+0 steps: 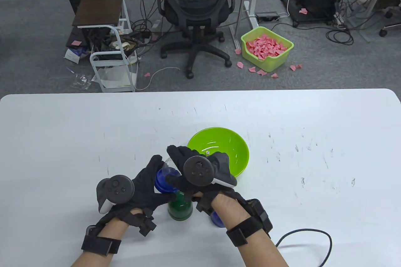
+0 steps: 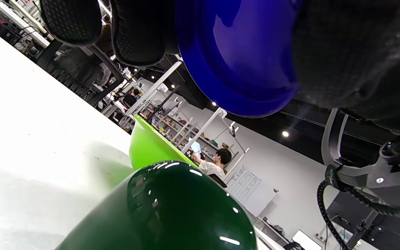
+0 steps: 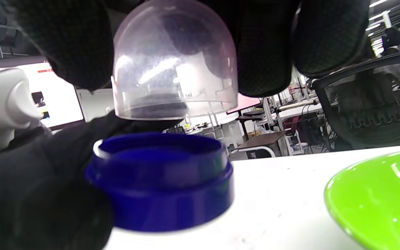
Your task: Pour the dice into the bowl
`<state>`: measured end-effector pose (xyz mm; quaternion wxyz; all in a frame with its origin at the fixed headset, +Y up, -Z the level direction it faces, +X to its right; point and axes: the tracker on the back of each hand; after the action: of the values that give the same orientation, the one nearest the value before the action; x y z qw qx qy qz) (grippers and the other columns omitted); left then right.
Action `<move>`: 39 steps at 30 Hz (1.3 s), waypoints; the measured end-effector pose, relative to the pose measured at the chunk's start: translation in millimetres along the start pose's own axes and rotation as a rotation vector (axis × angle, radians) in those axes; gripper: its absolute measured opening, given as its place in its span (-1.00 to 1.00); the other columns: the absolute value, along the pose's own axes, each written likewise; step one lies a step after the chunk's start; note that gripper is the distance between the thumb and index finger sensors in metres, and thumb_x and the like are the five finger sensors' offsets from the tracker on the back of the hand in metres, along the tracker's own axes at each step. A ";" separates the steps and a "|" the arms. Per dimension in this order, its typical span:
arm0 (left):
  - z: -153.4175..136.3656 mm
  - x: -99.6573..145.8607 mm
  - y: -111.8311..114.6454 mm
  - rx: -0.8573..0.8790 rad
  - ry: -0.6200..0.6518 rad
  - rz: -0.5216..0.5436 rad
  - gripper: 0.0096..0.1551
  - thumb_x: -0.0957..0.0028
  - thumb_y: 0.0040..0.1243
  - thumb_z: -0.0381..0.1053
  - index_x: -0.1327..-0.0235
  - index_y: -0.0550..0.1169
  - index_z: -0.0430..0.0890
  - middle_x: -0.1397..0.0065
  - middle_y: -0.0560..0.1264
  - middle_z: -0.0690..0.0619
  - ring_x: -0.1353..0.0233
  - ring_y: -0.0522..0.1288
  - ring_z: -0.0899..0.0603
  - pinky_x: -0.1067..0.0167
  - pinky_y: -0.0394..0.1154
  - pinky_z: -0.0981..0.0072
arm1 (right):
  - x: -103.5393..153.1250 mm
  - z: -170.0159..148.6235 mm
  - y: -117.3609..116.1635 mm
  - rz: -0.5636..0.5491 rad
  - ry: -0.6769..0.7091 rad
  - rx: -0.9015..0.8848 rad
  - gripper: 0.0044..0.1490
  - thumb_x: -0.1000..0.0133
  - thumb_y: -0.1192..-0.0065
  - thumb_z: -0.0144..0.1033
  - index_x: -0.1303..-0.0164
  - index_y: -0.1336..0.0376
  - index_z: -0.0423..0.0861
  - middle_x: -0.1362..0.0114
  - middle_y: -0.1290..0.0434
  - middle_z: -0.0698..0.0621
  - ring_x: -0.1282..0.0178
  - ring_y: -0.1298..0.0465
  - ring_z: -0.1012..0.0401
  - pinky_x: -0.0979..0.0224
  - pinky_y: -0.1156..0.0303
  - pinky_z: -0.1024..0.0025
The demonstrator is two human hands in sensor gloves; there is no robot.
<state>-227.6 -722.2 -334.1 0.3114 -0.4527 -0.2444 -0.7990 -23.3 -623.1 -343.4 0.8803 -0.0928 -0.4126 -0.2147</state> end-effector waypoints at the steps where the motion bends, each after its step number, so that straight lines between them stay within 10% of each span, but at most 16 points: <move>1: -0.1 0.0 -0.4 0.004 0.000 0.002 0.43 0.28 0.53 0.41 -0.59 -0.06 -0.05 -0.60 0.29 -0.10 -0.49 0.43 -0.25 -0.44 0.37 -0.30 | -0.6 0.6 -1.8 0.006 0.002 0.000 0.04 -0.01 -0.44 0.03 -0.53 -0.14 -0.33 -0.49 -0.37 -0.41 -0.22 -0.53 -0.27 -0.30 -0.43 -0.33; 23: -5.4 -0.3 -4.5 0.036 -0.018 0.016 0.41 0.24 0.50 0.42 -0.60 -0.07 -0.05 -0.61 0.28 -0.10 -0.50 0.41 -0.26 -0.45 0.36 -0.30 | 28.6 -14.2 5.3 0.051 -0.032 0.040 0.10 -0.02 -0.38 0.10 -0.58 -0.08 -0.32 -0.53 -0.33 -0.42 -0.27 -0.49 -0.30 -0.32 -0.38 -0.37; 39: -7.2 0.1 -7.8 0.039 -0.029 0.025 0.41 0.23 0.49 0.43 -0.60 -0.08 -0.05 -0.61 0.27 -0.10 -0.50 0.41 -0.26 -0.45 0.36 -0.30 | 83.8 -52.6 -21.8 0.321 -0.139 0.159 0.00 0.03 -0.47 0.05 -0.46 -0.23 -0.31 -0.45 -0.43 -0.37 -0.23 -0.51 -0.31 -0.31 -0.38 -0.39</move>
<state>-237.3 -721.7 -338.2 0.3268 -0.4609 -0.2588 -0.7835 50.4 -685.6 -313.3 0.8773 -0.1020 -0.4679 -0.0312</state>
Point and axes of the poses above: the tracker on the back of each hand, its own z axis roughly to the thumb side, its own x axis roughly from the fingertips to the wrist, y = z × x
